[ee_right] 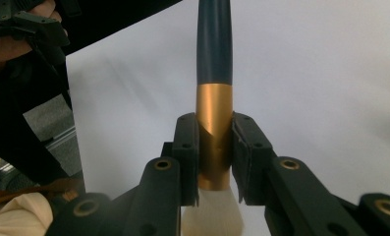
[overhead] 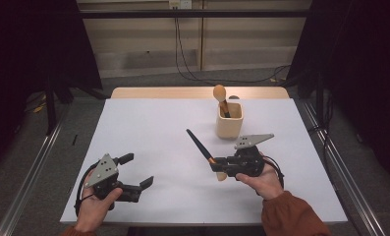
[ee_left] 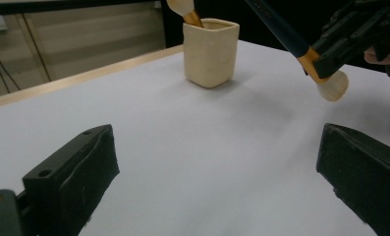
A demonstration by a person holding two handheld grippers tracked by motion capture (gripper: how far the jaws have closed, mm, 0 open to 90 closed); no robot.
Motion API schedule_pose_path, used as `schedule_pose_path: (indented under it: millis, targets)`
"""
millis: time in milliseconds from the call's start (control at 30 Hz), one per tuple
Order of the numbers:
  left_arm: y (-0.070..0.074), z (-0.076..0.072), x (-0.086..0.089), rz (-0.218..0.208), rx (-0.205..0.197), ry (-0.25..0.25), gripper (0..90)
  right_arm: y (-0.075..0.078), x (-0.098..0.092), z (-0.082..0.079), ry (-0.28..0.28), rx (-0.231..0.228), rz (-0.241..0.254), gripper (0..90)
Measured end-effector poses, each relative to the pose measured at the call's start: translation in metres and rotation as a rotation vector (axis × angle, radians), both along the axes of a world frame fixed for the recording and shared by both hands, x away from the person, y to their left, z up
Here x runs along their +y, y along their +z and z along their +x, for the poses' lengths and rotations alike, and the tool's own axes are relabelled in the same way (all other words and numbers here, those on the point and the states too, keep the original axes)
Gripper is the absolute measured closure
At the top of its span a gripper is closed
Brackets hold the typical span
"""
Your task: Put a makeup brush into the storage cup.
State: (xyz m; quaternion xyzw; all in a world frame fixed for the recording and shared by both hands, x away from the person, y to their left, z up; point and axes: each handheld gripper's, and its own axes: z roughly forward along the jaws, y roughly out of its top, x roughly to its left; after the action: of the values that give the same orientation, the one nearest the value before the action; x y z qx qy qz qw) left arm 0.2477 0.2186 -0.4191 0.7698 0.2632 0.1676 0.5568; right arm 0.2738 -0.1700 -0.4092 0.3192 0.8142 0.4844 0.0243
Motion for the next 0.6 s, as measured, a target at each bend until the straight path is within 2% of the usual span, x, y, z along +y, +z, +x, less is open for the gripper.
schedule_pose_path:
  millis: [133, 300, 433, 533, 600]
  targets:
    - [0.001, 0.004, -0.005, 0.009, 0.01, -0.014, 1.8, 0.0, 0.004, 0.003, 0.029, 0.023, -0.013, 75.0]
    - [0.002, 0.01, -0.012, 0.045, 0.009, -0.046, 2.1, 0.003, 0.008, 0.005, 0.061, 0.022, -0.029, 75.0]
    - [0.005, 0.015, -0.019, 0.055, 0.014, -0.063, 1.3, 0.005, 0.011, 0.008, 0.09, 0.029, -0.051, 75.0]
    - [0.006, 0.016, -0.025, 0.06, 0.009, -0.089, 1.3, 0.005, 0.015, 0.009, 0.111, 0.033, -0.067, 75.0]
    - [0.007, 0.017, -0.029, 0.081, 0.005, -0.112, 1.6, 0.006, 0.017, 0.01, 0.121, 0.036, -0.08, 74.9]
